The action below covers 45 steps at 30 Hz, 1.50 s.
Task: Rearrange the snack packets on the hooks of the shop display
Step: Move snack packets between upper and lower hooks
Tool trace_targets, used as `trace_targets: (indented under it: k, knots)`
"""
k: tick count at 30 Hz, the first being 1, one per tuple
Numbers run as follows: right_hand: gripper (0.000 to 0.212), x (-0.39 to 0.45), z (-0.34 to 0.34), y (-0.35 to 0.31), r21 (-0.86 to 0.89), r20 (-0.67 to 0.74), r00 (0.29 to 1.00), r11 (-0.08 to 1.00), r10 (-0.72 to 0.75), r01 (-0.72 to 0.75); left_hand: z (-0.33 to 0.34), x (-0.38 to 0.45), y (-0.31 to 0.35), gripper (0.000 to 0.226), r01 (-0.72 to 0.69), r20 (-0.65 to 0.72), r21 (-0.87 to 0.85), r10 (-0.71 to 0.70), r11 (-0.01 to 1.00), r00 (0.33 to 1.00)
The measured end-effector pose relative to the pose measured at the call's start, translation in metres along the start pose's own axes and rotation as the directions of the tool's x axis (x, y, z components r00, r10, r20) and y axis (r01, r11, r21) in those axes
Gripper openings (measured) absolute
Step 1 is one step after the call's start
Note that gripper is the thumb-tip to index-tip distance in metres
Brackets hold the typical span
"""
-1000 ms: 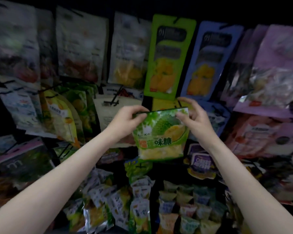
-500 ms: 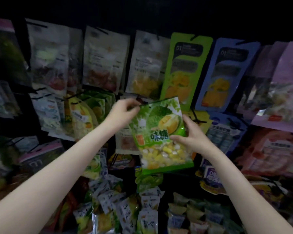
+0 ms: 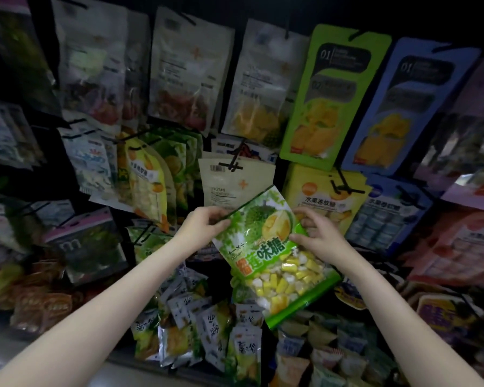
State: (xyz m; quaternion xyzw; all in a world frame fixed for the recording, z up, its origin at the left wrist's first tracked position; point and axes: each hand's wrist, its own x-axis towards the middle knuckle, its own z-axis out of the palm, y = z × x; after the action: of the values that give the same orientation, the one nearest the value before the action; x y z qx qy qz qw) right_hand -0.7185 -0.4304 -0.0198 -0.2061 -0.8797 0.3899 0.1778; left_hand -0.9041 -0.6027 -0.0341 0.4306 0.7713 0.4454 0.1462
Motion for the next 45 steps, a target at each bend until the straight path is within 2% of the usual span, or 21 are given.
trace_targets:
  k: [3, 7, 9, 11, 15, 17, 19, 21, 24, 28, 30, 32, 34, 38, 40, 42, 45]
  knots:
    - [0.035, 0.003, 0.013, -0.006, 0.048, 0.034, 0.998, 0.997, -0.062, 0.06, -0.011, -0.009, -0.015, 0.01, 0.03, -0.061, 0.03, -0.029, 0.999, 0.998]
    - [0.037, 0.014, 0.055, -0.024, 0.074, 0.109, 0.991, 0.994, -0.084, 0.076, -0.03, -0.021, -0.031, 0.018, 0.065, -0.105, 0.068, -0.058, 0.996, 0.993]
    - [0.027, 0.02, 0.08, -0.036, 0.073, 0.141, 0.986, 0.994, -0.085, 0.075, -0.048, -0.024, -0.039, 0.02, 0.066, -0.112, 0.118, -0.053, 0.991, 0.992]
    - [0.007, 0.03, 0.102, -0.049, 0.093, 0.08, 0.995, 0.994, -0.063, 0.055, -0.071, -0.025, -0.05, 0.021, 0.064, -0.136, 0.14, -0.045, 0.988, 0.99]
    - [0.043, 0.059, 0.138, -0.075, 0.049, -0.071, 0.995, 0.996, -0.071, 0.074, -0.123, -0.023, -0.08, 0.009, -0.022, -0.143, 0.067, 0.032, 0.997, 0.989]
    - [0.041, 0.073, 0.151, -0.091, 0.035, -0.101, 0.991, 0.996, -0.083, 0.087, -0.155, -0.016, -0.094, 0.014, -0.099, -0.228, 0.021, 0.101, 0.995, 0.968]
    - [0.031, 0.083, 0.16, -0.11, 0.025, -0.133, 0.988, 0.996, -0.08, 0.084, -0.189, -0.003, -0.104, 0.025, -0.14, -0.29, 0.057, 0.151, 0.988, 0.945]
    - [0.027, 0.091, 0.166, -0.125, 0.031, -0.173, 0.982, 0.996, -0.074, 0.081, -0.217, 0.017, -0.107, 0.038, -0.185, -0.256, 0.167, 0.224, 0.968, 0.94]
    - [0.033, 0.095, 0.172, -0.139, 0.037, -0.235, 0.971, 0.997, -0.054, 0.065, -0.238, 0.056, -0.101, 0.05, -0.252, -0.101, 0.329, 0.3, 0.91, 0.949]
    - [0.036, 0.086, 0.169, -0.144, 0.005, -0.311, 0.95, 1.0, -0.018, 0.021, -0.231, 0.104, -0.1, 0.052, -0.173, 0.094, 0.393, 0.147, 0.903, 0.985]
    - [0.039, 0.082, 0.166, -0.147, -0.031, -0.32, 0.947, 1.0, -0.012, 0.002, -0.223, 0.116, -0.105, 0.049, -0.2, 0.126, 0.433, 0.161, 0.879, 0.979]
    - [0.038, 0.078, 0.164, -0.152, -0.074, -0.318, 0.948, 0.997, -0.007, -0.018, -0.221, 0.123, -0.107, 0.046, -0.24, 0.111, 0.549, 0.215, 0.801, 0.97]
    - [0.034, 0.078, 0.162, -0.153, -0.081, -0.315, 0.949, 0.996, -0.003, -0.023, -0.223, 0.125, -0.108, 0.042, -0.247, 0.058, 0.579, 0.263, 0.777, 0.963]
    - [0.034, 0.081, 0.16, -0.151, -0.022, -0.343, 0.939, 0.999, 0.038, -0.048, -0.224, 0.12, -0.101, 0.024, -0.21, -0.029, 0.523, 0.264, 0.826, 0.964]
    - [0.034, 0.083, 0.159, -0.15, -0.039, -0.374, 0.927, 0.998, 0.036, -0.055, -0.224, 0.115, -0.094, 0.015, -0.186, -0.027, 0.56, 0.243, 0.807, 0.97]
    - [0.036, 0.086, 0.157, -0.15, -0.079, -0.397, 0.917, 0.994, 0.034, -0.071, -0.227, 0.11, -0.092, 0.014, -0.181, -0.037, 0.57, 0.245, 0.801, 0.969]
    - [0.04, 0.087, 0.154, -0.148, -0.08, -0.435, 0.9, 0.994, 0.035, -0.078, -0.231, 0.1, -0.095, 0.021, -0.182, -0.063, 0.464, 0.237, 0.867, 0.969]
